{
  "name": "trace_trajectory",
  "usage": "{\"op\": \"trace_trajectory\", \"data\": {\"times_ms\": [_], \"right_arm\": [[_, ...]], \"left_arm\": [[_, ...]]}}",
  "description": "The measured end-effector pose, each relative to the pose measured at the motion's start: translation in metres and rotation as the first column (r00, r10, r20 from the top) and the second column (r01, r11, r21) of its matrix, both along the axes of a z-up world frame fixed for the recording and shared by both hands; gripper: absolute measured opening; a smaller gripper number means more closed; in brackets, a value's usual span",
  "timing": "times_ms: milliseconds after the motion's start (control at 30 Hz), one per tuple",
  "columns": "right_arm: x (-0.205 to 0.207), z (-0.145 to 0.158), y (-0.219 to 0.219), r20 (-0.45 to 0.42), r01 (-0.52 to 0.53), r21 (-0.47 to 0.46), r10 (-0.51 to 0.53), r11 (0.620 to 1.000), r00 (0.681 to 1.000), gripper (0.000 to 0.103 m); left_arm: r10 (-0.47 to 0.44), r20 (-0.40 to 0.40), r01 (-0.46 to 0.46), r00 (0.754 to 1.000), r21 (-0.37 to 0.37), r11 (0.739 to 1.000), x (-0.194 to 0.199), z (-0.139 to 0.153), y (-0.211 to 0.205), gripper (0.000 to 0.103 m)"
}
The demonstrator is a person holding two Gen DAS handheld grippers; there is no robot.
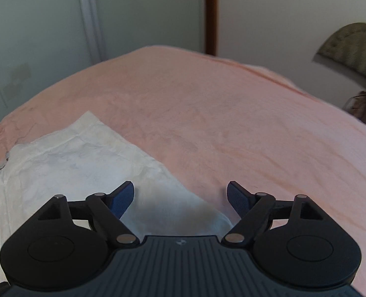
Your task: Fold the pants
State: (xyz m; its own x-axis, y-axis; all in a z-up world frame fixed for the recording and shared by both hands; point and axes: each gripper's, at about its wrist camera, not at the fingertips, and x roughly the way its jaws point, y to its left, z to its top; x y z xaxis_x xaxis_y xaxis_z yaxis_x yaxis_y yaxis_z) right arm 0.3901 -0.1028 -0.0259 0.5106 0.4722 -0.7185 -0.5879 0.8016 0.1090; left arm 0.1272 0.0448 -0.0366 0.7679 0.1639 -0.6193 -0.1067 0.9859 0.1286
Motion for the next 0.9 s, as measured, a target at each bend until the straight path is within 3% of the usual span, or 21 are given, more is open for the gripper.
{"op": "trace_trajectory", "data": {"times_ms": [100,133,167,233,367,467,567,667,733,833,900], "right_arm": [[0.013,-0.014,0.014,-0.077,-0.116,-0.02,0.114,0.993,0.991,0.079],[0.012,-0.014,0.016,-0.061,-0.148,-0.026,0.146,0.989,0.987,0.067],[0.01,-0.012,0.016,-0.062,-0.18,-0.011,0.179,0.984,0.982,0.043],[0.002,-0.008,0.015,-0.041,-0.181,-0.016,0.18,0.983,0.983,0.017],[-0.037,0.0,0.026,0.126,-0.189,-0.148,0.208,0.971,0.97,0.011],[-0.083,0.014,0.037,0.289,-0.185,-0.249,0.255,0.951,0.923,0.011],[-0.143,0.025,0.045,0.405,-0.205,-0.346,0.343,0.916,0.847,0.011],[-0.206,0.026,0.05,0.45,-0.234,-0.439,0.438,0.868,0.778,0.01],[-0.237,0.026,0.051,0.438,-0.276,-0.448,0.478,0.85,0.762,0.009],[-0.259,0.017,0.051,0.433,-0.278,-0.472,0.495,0.836,0.753,0.009],[-0.257,0.015,0.047,0.435,-0.266,-0.467,0.481,0.843,0.761,0.009]], "left_arm": [[0.0,-0.002,0.0,1.0,-0.017,1.0,0.001,-0.001,0.002,0.103],[0.002,-0.002,-0.002,1.0,-0.022,1.0,0.002,-0.001,0.003,0.103],[0.002,-0.002,-0.002,1.0,-0.025,1.0,0.002,-0.001,0.003,0.103],[0.002,-0.002,-0.002,1.0,-0.028,1.0,0.003,-0.001,0.004,0.103],[0.008,0.011,-0.008,1.0,-0.057,0.998,0.002,0.002,0.01,0.102],[0.074,0.053,-0.066,0.996,-0.15,0.986,-0.003,0.012,0.027,0.102],[0.166,0.102,-0.124,0.981,-0.333,0.935,-0.013,0.025,0.055,0.101],[0.21,0.126,-0.109,0.97,-0.547,0.83,-0.022,0.033,0.084,0.102],[0.207,0.107,-0.092,0.972,-0.639,0.763,-0.017,0.036,0.096,0.101],[0.164,0.059,-0.08,0.985,-0.683,0.726,0.005,0.043,0.103,0.101],[0.145,0.033,-0.083,0.989,-0.686,0.723,0.019,0.047,0.104,0.101]]}}
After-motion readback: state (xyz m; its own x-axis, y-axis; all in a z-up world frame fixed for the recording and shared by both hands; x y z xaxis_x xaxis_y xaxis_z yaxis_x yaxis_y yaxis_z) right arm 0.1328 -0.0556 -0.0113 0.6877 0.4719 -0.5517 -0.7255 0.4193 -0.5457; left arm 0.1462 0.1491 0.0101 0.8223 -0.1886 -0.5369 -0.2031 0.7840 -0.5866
